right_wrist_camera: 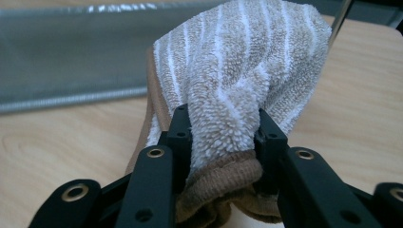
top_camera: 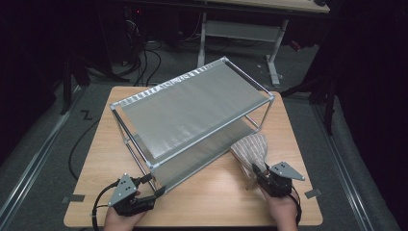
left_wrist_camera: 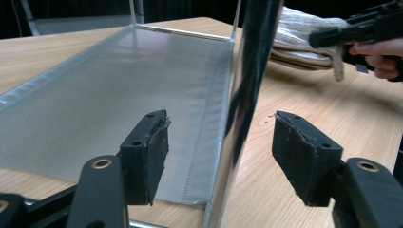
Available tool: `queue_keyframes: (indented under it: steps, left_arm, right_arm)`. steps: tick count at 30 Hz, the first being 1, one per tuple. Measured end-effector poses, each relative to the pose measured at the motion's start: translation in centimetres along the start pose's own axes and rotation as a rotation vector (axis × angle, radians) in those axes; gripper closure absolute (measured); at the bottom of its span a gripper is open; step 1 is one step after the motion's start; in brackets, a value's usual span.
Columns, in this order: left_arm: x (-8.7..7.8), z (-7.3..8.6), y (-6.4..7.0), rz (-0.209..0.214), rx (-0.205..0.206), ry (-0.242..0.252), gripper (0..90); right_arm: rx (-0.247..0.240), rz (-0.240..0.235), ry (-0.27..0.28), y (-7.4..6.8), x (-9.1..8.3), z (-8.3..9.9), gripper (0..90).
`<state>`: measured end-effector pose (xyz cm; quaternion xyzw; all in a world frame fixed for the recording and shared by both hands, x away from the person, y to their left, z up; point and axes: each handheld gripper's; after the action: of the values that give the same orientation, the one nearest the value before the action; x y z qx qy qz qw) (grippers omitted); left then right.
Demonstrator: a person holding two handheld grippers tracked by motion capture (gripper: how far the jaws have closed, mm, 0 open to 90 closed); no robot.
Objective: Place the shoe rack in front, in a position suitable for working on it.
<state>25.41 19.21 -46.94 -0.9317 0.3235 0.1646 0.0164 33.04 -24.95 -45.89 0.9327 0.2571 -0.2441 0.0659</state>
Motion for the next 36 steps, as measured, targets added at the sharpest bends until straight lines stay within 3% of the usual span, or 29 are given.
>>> queue_keyframes:
  steps: [8, 15, 19, 25, 36]
  left_arm:
    - [0.1, -0.1, 0.1, -0.029, -0.001, 0.017, 48.9]
    - [0.4, -0.2, 0.2, -0.016, 0.024, 0.019, 64.6]
    - [0.4, -0.1, 0.2, -0.010, 0.025, 0.015, 73.1]
    - [0.3, -0.1, 0.6, -0.027, 0.059, 0.013, 79.9]
    - [0.7, -0.3, 1.6, 0.041, 0.084, -0.002, 79.8]
  right_arm:
    - [0.000, -0.013, 0.046, -0.8, 4.1, -3.2, 66.8]
    - [-0.021, -0.066, -0.037, -2.7, 10.3, -4.6, 66.5]
    - [-0.074, -0.073, -0.111, -4.1, 13.0, -4.8, 66.3]
    - [-0.091, -0.085, -0.170, -4.7, 14.0, -4.3, 66.2]
    - [-0.099, -0.067, -0.191, -4.0, 12.5, -3.3, 65.8]
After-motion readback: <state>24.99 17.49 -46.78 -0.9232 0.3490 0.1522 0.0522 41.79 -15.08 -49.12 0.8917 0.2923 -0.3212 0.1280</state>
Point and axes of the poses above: each handheld gripper's, and its own axes: x roughly forward along the jaws, z roughly out of its underside, y roughly to its right, and after that the axes turned 5 degrees about -z, right-handed
